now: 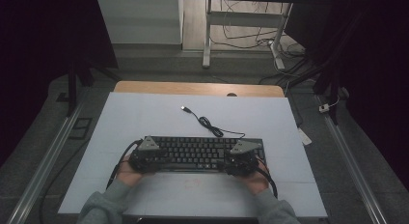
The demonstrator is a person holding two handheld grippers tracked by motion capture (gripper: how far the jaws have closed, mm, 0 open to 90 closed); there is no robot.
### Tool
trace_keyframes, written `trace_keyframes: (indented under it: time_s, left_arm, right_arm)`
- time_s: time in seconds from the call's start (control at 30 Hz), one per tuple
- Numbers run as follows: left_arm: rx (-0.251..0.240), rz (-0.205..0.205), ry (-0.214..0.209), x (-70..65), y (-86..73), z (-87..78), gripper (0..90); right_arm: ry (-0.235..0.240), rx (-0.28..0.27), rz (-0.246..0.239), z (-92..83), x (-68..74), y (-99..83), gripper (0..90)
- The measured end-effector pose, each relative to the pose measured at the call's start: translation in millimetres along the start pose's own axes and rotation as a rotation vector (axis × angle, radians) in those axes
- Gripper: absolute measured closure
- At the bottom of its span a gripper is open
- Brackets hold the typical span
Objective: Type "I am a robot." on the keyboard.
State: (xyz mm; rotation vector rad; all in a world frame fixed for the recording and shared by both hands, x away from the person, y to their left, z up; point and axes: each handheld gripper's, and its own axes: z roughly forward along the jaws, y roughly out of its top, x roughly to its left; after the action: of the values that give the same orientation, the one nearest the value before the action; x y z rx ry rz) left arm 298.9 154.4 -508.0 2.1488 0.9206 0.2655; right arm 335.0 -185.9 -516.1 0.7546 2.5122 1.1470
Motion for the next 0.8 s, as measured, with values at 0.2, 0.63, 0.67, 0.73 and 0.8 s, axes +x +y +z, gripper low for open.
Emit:
trace_keyframes:
  time_s: [0.2,0.63,0.67,0.73,0.8]
  left_arm:
    - [0.048,0.051,-0.027,-12.7,2.5,9.4,52.4]
    - [0.061,0.091,-0.011,-20.5,2.0,16.0,82.5]
    - [0.067,0.090,-0.009,-20.4,1.9,16.8,85.4]
    - [0.078,0.091,-0.010,-19.4,1.4,18.3,88.7]
    - [0.087,0.089,-0.012,-19.0,1.0,19.6,88.9]
  right_arm:
    - [0.000,0.000,-0.005,-0.2,0.2,0.1,50.1]
    - [0.000,-0.001,-0.007,-0.2,0.4,0.4,50.1]
    - [0.000,-0.002,-0.007,-0.4,0.3,0.4,50.1]
    - [-0.002,-0.004,-0.006,-0.9,0.1,0.5,50.1]
    - [-0.001,-0.006,-0.005,-1.4,-0.1,0.6,50.1]
